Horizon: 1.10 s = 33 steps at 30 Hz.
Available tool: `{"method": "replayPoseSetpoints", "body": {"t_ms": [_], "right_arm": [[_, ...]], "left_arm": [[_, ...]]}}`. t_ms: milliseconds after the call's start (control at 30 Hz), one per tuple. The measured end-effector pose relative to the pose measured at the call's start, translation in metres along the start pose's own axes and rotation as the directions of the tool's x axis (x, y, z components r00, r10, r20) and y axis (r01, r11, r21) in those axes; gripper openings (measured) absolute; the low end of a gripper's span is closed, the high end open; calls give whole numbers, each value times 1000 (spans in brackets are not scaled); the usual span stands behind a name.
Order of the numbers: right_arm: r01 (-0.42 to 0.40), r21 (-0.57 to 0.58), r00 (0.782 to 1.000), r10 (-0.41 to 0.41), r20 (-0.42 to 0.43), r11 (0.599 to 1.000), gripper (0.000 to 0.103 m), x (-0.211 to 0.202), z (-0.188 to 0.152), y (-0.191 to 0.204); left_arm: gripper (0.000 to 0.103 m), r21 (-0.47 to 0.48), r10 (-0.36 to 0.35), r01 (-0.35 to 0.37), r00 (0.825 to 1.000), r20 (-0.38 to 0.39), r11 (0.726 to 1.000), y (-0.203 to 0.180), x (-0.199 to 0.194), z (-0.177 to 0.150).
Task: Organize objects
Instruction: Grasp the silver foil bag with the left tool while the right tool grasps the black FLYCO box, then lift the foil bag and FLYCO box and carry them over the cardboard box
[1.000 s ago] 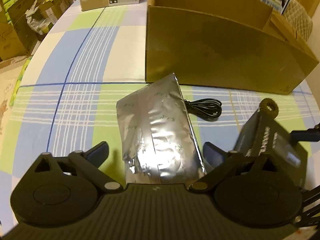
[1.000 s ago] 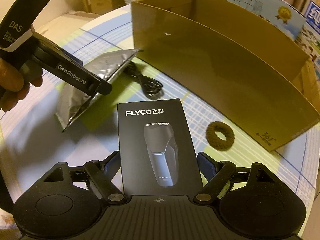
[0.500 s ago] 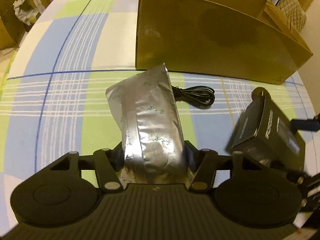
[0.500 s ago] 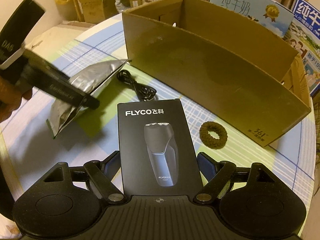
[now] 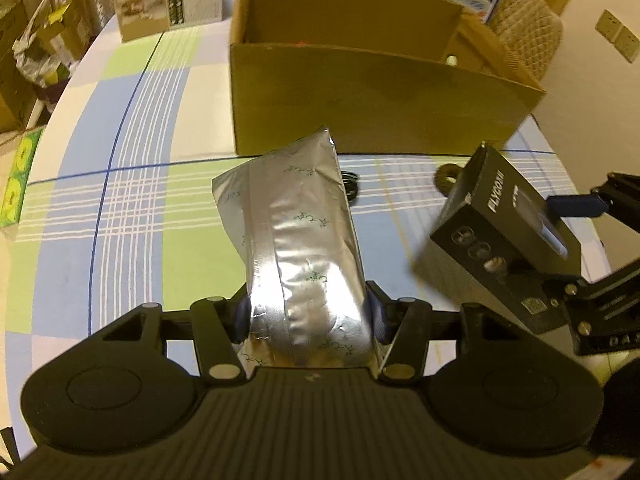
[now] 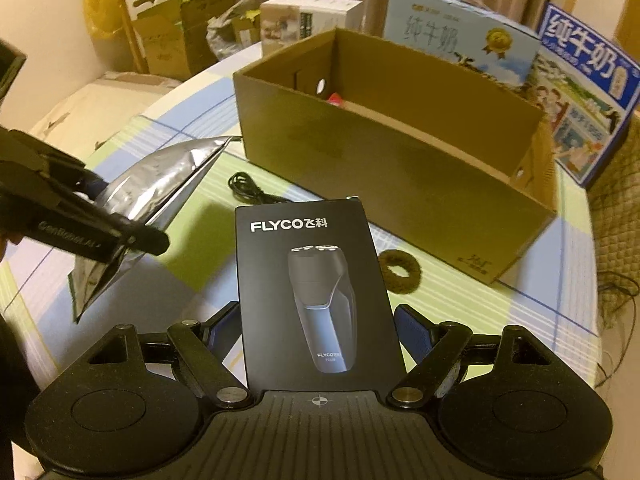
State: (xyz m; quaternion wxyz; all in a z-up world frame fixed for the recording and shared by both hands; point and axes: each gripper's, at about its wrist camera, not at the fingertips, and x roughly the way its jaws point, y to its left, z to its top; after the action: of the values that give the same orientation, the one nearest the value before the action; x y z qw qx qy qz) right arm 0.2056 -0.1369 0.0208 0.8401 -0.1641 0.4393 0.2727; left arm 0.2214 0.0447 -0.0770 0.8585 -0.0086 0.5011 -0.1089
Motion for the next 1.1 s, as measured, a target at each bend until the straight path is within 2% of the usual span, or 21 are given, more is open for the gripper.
{"method": "replayPoseSetpoints", "body": {"t_ms": [400, 733, 867, 1100], "right_arm": [[26, 28, 999, -28, 43, 999, 79, -34, 1, -8], [69, 33, 995, -71, 63, 997, 79, -53, 14, -21], [78, 48, 994, -82, 74, 996, 79, -61, 29, -34], [114, 83, 986, -123, 115, 990, 79, -74, 62, -61]], "left_arm": [[51, 63, -38, 34, 997, 62, 997, -36, -37, -5], [50, 71, -47, 42, 996, 70, 997, -39, -47, 1], [50, 79, -39, 33, 996, 77, 996, -38, -53, 10], [50, 100, -45, 35, 994, 102, 994, -38, -66, 49]]}}
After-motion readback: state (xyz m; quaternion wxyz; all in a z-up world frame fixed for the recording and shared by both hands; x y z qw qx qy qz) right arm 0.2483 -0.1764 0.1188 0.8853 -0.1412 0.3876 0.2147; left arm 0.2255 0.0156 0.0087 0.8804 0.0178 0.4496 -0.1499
